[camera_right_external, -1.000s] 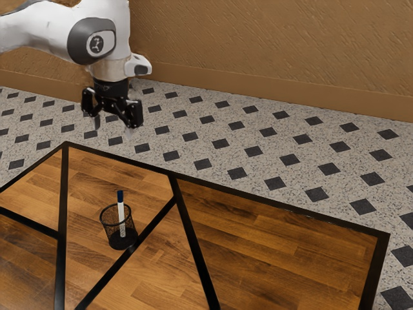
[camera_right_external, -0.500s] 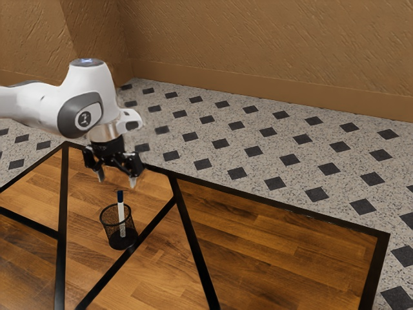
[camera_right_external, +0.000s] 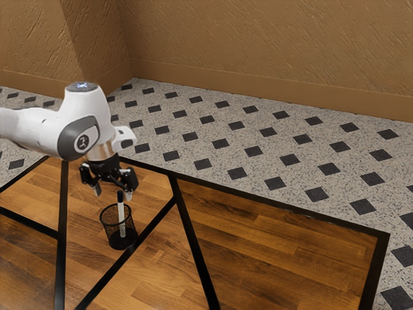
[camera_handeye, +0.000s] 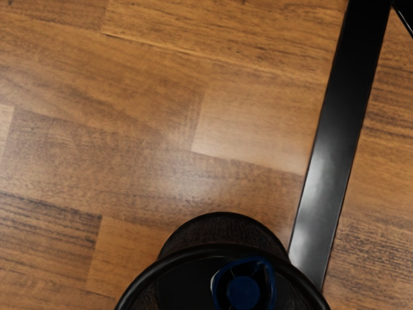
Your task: Take the marker out of the pen holder and place it to the left of the pen holder.
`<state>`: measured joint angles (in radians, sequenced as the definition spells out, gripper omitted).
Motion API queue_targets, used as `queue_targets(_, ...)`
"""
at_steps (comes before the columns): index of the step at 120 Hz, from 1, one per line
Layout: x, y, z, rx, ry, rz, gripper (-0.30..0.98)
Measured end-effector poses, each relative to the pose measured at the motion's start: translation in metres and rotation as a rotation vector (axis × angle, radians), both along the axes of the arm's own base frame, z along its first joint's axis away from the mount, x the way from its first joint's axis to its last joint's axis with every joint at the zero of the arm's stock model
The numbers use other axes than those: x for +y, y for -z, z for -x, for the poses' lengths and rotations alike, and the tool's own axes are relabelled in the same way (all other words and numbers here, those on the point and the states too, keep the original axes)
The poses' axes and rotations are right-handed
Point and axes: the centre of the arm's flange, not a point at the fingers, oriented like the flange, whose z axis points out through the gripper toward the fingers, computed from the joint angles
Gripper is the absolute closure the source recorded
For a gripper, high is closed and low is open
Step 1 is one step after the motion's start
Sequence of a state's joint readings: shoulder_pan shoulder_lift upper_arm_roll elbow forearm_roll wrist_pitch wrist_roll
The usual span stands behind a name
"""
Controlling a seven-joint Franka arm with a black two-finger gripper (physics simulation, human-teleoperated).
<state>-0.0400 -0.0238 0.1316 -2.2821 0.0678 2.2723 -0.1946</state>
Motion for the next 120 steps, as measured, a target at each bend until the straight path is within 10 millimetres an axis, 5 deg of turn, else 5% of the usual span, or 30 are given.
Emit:
queue_targets(44,0.021,0.013,-0.011,-0.039,0.009,-0.008,0.0)
queue_targets(77,0.015,0.008,-0.01,-0.057,0.048,-0.012,0.53)
queue_targets(108,0.002,0.001,-0.004,-0.057,0.068,-0.009,0.71)
queue_targets(120,-0.002,-0.024,0.0,-0.092,0.071,-0.012,0.74)
